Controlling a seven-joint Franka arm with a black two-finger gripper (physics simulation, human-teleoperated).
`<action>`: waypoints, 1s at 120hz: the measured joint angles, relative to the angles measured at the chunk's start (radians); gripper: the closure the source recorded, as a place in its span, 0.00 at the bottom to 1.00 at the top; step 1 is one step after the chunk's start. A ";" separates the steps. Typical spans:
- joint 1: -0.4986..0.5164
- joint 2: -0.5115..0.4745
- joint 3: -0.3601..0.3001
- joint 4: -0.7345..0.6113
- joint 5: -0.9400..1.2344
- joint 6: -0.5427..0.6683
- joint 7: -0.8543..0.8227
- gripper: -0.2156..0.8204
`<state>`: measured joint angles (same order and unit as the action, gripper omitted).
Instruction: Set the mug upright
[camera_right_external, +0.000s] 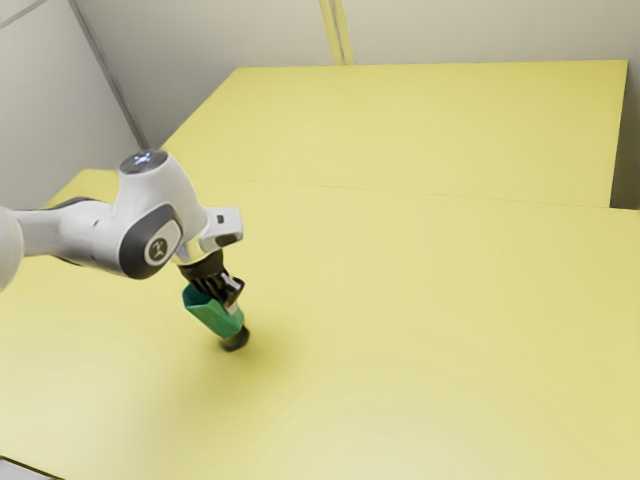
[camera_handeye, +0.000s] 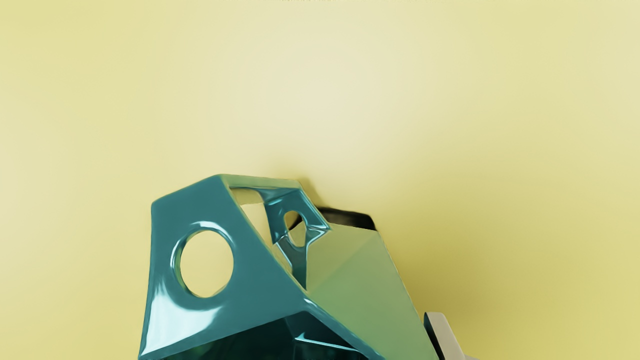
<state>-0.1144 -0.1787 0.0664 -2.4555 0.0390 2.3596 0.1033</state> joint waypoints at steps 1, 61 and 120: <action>0.000 0.001 0.000 0.000 0.001 0.002 -0.002 0.96; -0.006 0.057 -0.010 -0.001 0.050 0.092 -0.114 0.96; -0.012 0.093 -0.012 -0.001 0.051 0.103 -0.167 0.96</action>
<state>-0.1264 -0.0859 0.0547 -2.4562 0.0900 2.4629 -0.0634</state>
